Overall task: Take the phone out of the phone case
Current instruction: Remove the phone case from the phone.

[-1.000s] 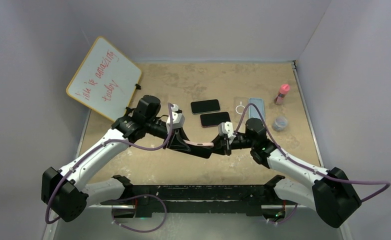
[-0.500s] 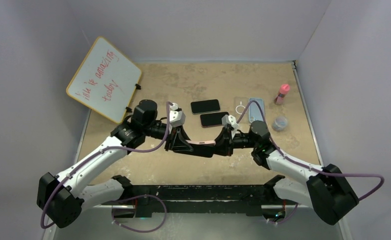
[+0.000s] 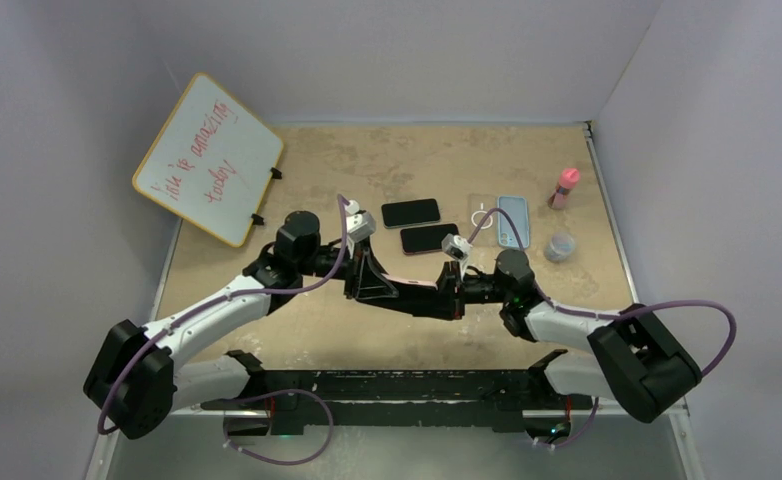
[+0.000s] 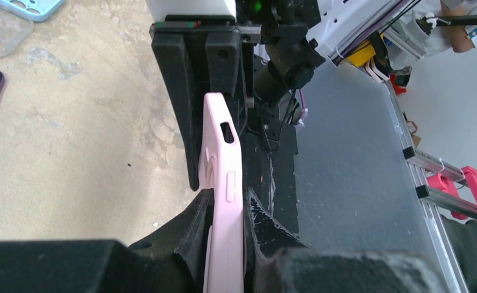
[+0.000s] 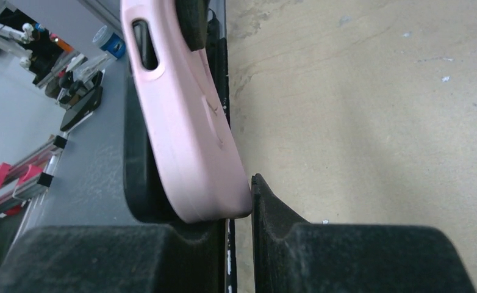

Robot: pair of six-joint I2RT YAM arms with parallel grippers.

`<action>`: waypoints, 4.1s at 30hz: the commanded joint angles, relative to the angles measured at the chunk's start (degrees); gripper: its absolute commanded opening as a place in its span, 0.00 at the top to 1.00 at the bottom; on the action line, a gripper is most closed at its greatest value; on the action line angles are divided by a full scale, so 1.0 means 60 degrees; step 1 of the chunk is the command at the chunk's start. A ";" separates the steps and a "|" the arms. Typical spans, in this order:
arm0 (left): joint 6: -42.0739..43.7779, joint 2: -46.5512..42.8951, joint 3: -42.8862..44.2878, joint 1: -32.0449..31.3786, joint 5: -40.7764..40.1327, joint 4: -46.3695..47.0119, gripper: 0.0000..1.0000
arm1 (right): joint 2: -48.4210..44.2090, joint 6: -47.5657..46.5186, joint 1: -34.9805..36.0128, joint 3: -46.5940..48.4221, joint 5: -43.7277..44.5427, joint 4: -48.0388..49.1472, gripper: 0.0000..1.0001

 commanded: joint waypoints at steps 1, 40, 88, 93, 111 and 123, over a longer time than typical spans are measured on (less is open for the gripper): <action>-0.0955 0.0713 -0.0776 -0.0813 -0.0698 0.0703 1.00 | -0.0259 0.0892 0.0235 0.1005 0.1546 0.3563 0.94; -0.1603 0.0860 -0.1527 -0.0785 -1.1649 -0.2329 0.36 | 0.1910 -0.0097 0.0214 0.2113 0.1068 -0.2762 1.00; -0.2827 0.2638 -0.2637 0.0813 -0.7903 0.0344 0.28 | 0.4101 0.2424 0.0303 0.3180 0.3918 -0.2643 0.49; -0.3117 0.2638 -0.2861 0.0814 -0.7713 0.0720 0.30 | 0.4348 0.2640 0.0368 0.3248 0.3950 -0.2471 0.51; -0.3420 0.2580 -0.3174 0.0813 -0.7783 0.0916 0.32 | 0.4476 0.2855 0.0446 0.3069 0.4659 -0.2217 0.51; -0.3518 0.2587 -0.3211 0.0669 -0.7879 0.0982 0.33 | 0.4243 0.3813 0.0463 0.3059 0.3443 -0.0867 0.66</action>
